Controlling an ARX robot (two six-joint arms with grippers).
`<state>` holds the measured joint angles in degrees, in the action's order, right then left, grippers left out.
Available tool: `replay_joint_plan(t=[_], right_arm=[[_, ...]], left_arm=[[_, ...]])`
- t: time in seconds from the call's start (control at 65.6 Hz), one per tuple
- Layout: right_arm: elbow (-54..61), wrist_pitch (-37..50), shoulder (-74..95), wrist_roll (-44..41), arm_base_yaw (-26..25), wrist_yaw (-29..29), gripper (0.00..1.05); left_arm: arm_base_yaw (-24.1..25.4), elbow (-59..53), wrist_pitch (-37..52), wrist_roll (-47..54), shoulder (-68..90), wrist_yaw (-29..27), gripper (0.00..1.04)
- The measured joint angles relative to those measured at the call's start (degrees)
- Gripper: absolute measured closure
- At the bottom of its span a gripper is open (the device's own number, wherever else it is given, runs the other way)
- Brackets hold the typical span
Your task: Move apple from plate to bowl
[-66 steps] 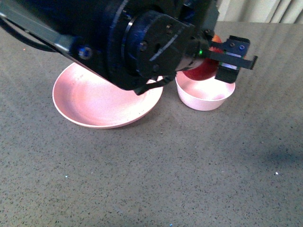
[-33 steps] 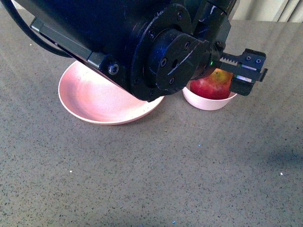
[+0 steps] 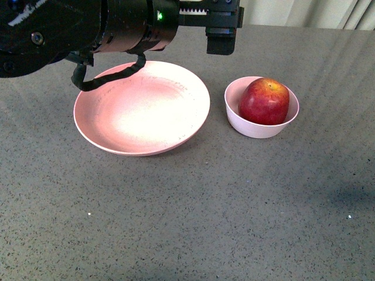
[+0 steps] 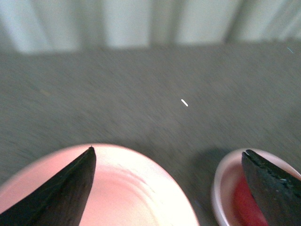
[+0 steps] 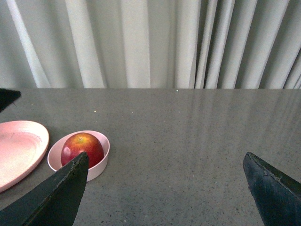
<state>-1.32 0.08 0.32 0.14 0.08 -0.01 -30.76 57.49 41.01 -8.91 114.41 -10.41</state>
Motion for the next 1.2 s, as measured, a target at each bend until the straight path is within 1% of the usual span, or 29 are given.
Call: replay_joint_plan(t=[0.015, 0.046, 0.061, 0.076, 0.107, 0.168, 0.259, 0.29, 0.305, 0.32, 0.381, 0.473, 0.595, 0.763, 0.961, 1.174, 1.19, 1.205], right_arm=[[0.0, 0.0, 0.0, 0.0, 0.0, -0.1, 0.09], [0.0, 0.0, 0.0, 0.0, 0.0, -0.2, 0.09], [0.0, 0.0, 0.0, 0.0, 0.0, -0.1, 0.09], [0.0, 0.0, 0.0, 0.0, 0.0, -0.1, 0.09], [0.0, 0.0, 0.0, 0.0, 0.0, 0.0, 0.09], [0.0, 0.0, 0.0, 0.0, 0.0, 0.2, 0.09], [0.0, 0.0, 0.0, 0.0, 0.0, 0.1, 0.09], [0.0, 0.0, 0.0, 0.0, 0.0, 0.1, 0.09], [0.0, 0.0, 0.0, 0.0, 0.0, 0.0, 0.09], [0.0, 0.0, 0.0, 0.0, 0.0, 0.0, 0.09], [0.0, 0.0, 0.0, 0.0, 0.0, 0.0, 0.09], [0.0, 0.0, 0.0, 0.0, 0.0, 0.0, 0.09], [0.0, 0.0, 0.0, 0.0, 0.0, 0.0, 0.09], [0.0, 0.0, 0.0, 0.0, 0.0, 0.0, 0.09], [0.0, 0.0, 0.0, 0.0, 0.0, 0.0, 0.09], [0.0, 0.0, 0.0, 0.0, 0.0, 0.0, 0.09], [0.0, 0.0, 0.0, 0.0, 0.0, 0.0, 0.09], [0.0, 0.0, 0.0, 0.0, 0.0, 0.0, 0.09]], left_arm=[[-0.1, -1.6, 4.6, 1.5, 0.0, -4.2, 0.18], [-0.1, -3.5, 9.0, 2.4, 0.0, -7.8, 0.22], [0.1, -6.9, 15.0, 4.0, -0.4, -12.2, 0.27], [0.5, -9.2, 18.4, 4.8, -1.0, -14.4, 0.31], [1.3, -12.5, 22.3, 5.6, -2.4, -15.5, 0.36], [3.6, -18.7, 27.5, 6.8, -6.3, -15.1, 0.47], [6.9, -26.1, 29.8, 7.6, -13.1, -12.5, 0.63], [8.1, -28.3, 30.1, 7.7, -15.1, -11.7, 0.68], [9.2, -30.4, 30.2, 7.8, -16.8, -11.0, 0.74], [9.6, -31.1, 30.1, 7.8, -17.4, -10.6, 0.75], [11.8, -35.2, 27.2, 7.9, -22.2, -8.8, 0.88], [13.8, -39.1, 26.4, 8.0, -28.0, -6.3, 1.04], [16.5, -43.8, 24.8, 8.3, -34.5, -2.9, 1.03], [20.2, -48.8, 21.1, 8.3, -42.7, 0.0, 1.03], [23.0, -52.4, 15.6, 8.3, -51.9, 3.1, 1.03], [25.5, -55.0, 7.6, 8.3, -62.5, 5.2, 1.03], [25.8, -55.1, 7.2, 8.3, -63.0, 5.6, 1.03], [27.2, -55.3, 6.0, 8.3, -64.5, 7.8, 1.03]])
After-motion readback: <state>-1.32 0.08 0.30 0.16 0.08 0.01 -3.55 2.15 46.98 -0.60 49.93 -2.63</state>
